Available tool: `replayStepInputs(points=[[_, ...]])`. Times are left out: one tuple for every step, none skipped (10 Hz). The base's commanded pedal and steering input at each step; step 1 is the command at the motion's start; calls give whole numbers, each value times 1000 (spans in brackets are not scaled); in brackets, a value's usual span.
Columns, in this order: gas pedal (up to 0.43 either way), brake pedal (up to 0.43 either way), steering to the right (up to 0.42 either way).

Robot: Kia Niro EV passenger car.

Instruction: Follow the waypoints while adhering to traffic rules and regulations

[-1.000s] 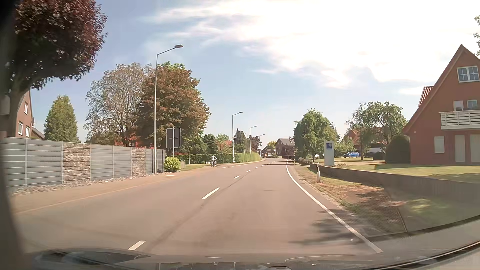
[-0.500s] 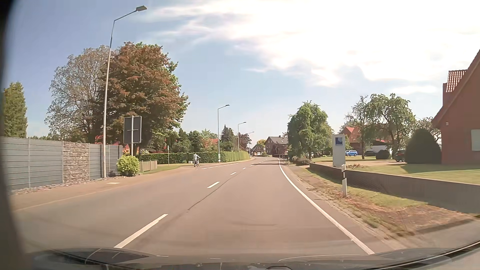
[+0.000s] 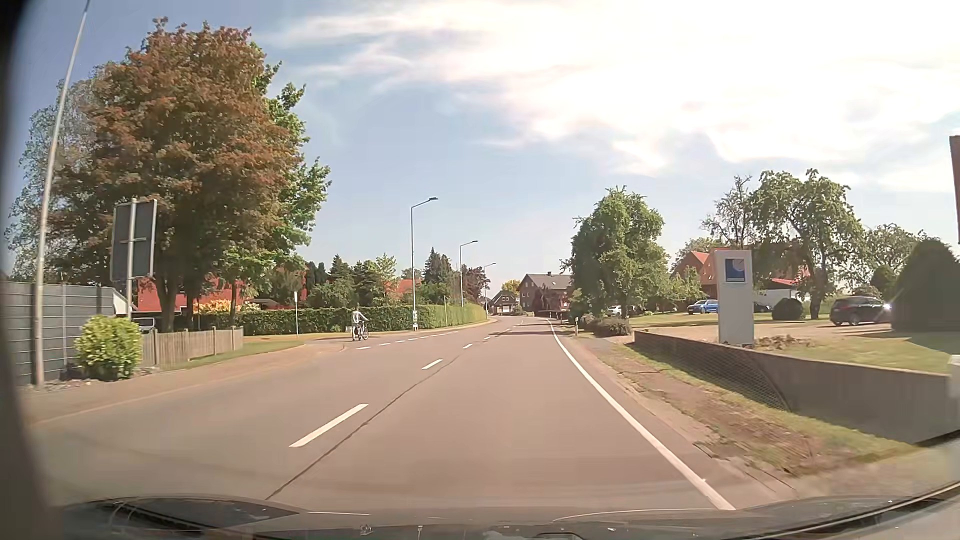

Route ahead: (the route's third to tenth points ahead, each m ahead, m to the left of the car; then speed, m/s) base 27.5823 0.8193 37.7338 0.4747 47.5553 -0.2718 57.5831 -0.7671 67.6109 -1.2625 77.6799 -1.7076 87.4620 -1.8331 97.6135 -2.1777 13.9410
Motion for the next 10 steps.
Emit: replayStepInputs(points=[[189, 0, 8], [189, 0, 7], [189, 0, 5], [189, 0, 5], [177, 0, 5], [177, 0, 4], [177, 0, 4], [177, 0, 4], [177, 0, 4], [177, 0, 4]])
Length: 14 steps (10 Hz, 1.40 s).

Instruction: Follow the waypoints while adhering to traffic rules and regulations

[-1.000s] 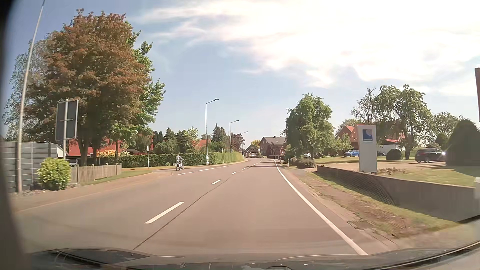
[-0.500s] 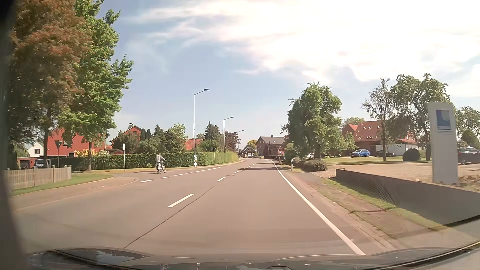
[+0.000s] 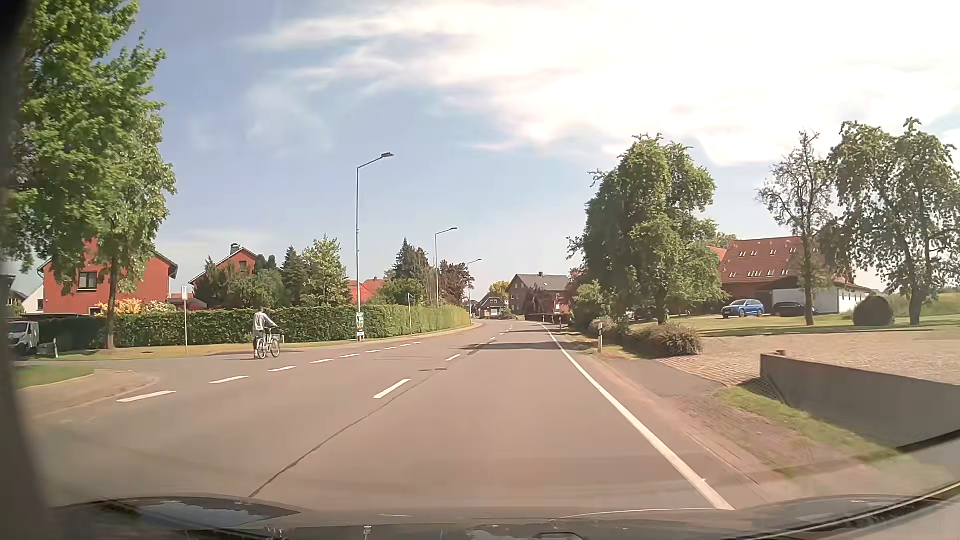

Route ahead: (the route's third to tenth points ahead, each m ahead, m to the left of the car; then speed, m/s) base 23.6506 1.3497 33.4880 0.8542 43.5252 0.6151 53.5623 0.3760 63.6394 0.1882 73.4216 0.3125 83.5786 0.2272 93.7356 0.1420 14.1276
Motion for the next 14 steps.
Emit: replayStepInputs(points=[[177, 0, 4], [177, 0, 4], [177, 0, 3], [169, 0, 3], [150, 0, 3], [150, 0, 4], [138, 0, 4], [138, 0, 4], [138, 0, 4], [138, 0, 4], [138, 0, 4], [138, 0, 4], [138, 0, 4], [138, 0, 4]])
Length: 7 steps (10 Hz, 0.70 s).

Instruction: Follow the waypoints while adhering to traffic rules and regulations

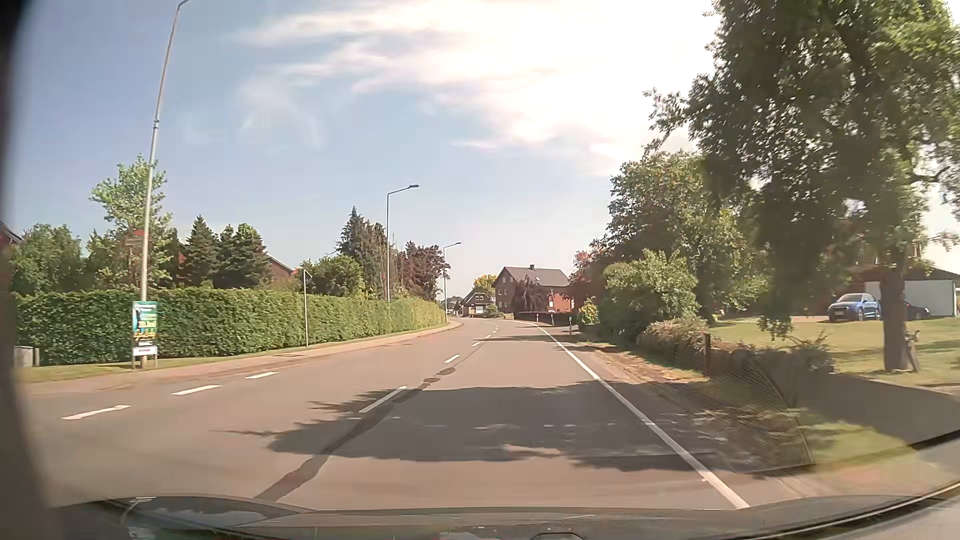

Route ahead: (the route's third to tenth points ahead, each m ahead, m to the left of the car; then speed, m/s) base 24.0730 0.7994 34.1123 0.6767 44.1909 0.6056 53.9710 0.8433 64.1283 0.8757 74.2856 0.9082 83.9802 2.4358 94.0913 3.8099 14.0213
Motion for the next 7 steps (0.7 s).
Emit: replayStepInputs(points=[[130, 0, 4], [130, 0, 4], [130, 0, 4], [130, 0, 4], [130, 0, 4], [130, 0, 4], [130, 0, 4]])
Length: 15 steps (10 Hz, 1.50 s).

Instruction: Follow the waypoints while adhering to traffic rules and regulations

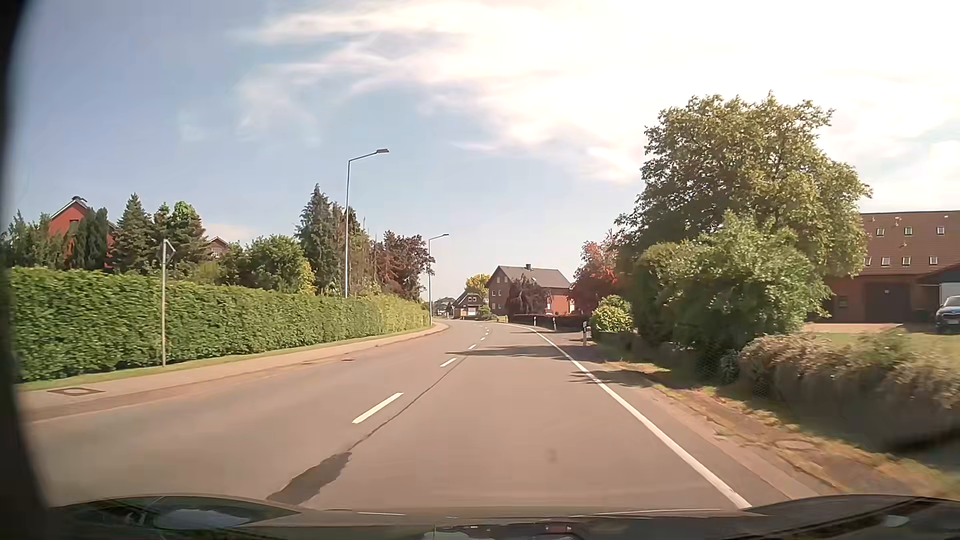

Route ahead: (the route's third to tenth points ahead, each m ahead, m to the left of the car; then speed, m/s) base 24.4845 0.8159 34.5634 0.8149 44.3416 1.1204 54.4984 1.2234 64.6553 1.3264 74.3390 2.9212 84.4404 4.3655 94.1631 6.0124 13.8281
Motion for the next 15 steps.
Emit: replayStepInputs(points=[[130, 0, 4], [130, 0, 4], [130, 0, 4], [130, 0, 4], [130, 0, 3], [118, 0, 3], [118, 0, 2], [110, 0, 2], [110, 0, 1], [110, 0, 0], [110, 0, 0], [110, 0, 0], [110, 0, 0], [110, 0, 0], [110, 0, 0]])
